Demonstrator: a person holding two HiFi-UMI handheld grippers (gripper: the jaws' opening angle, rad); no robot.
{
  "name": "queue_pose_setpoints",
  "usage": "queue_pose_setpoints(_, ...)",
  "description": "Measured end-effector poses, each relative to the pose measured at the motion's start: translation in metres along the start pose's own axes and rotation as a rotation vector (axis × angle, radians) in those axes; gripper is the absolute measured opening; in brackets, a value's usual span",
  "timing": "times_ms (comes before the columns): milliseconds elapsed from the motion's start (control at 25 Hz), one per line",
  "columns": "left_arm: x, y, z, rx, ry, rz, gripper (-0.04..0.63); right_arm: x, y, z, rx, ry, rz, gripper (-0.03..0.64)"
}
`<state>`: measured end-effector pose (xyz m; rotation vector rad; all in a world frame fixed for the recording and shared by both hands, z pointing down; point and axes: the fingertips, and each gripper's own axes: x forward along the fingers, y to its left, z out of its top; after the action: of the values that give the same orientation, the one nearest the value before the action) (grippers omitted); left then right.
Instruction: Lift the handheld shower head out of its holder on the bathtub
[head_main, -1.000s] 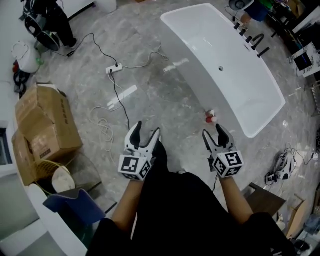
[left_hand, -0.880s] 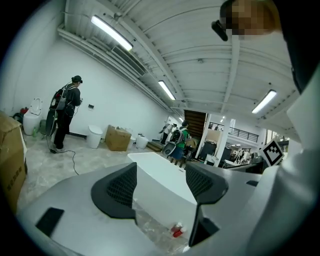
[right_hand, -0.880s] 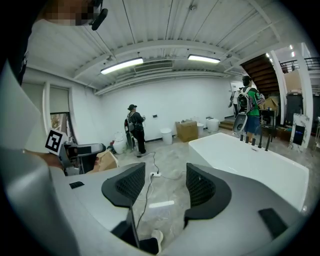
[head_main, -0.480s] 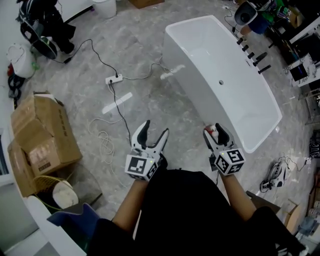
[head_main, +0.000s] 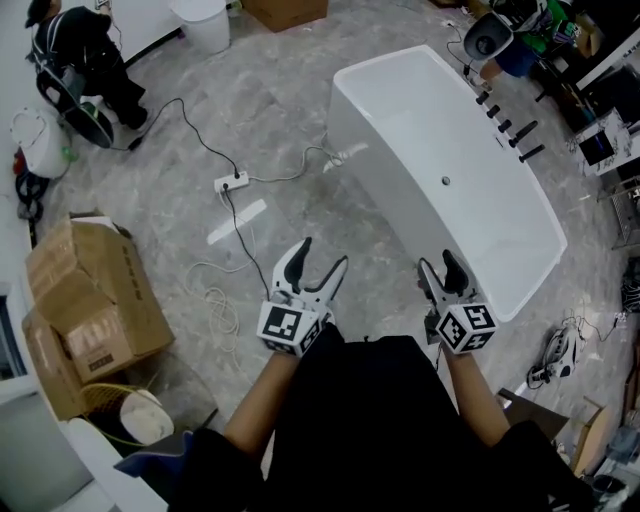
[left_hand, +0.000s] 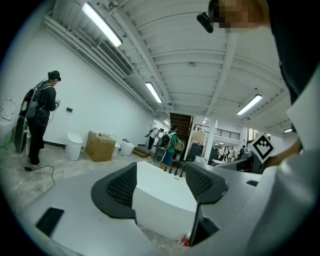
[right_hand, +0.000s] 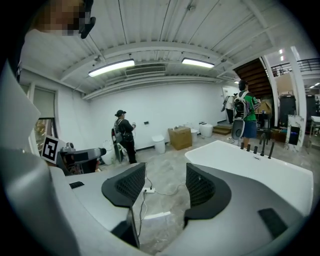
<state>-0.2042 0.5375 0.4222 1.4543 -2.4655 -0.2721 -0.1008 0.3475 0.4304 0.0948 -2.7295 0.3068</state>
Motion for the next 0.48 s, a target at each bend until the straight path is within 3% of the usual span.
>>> queue_pose_setpoints(480, 0.037, 0.002, -0.019, -0.017, 0.070, -0.054, 0.282, -0.020, -0.042, -0.025, 0.076, 0.018, -0.138, 0.225)
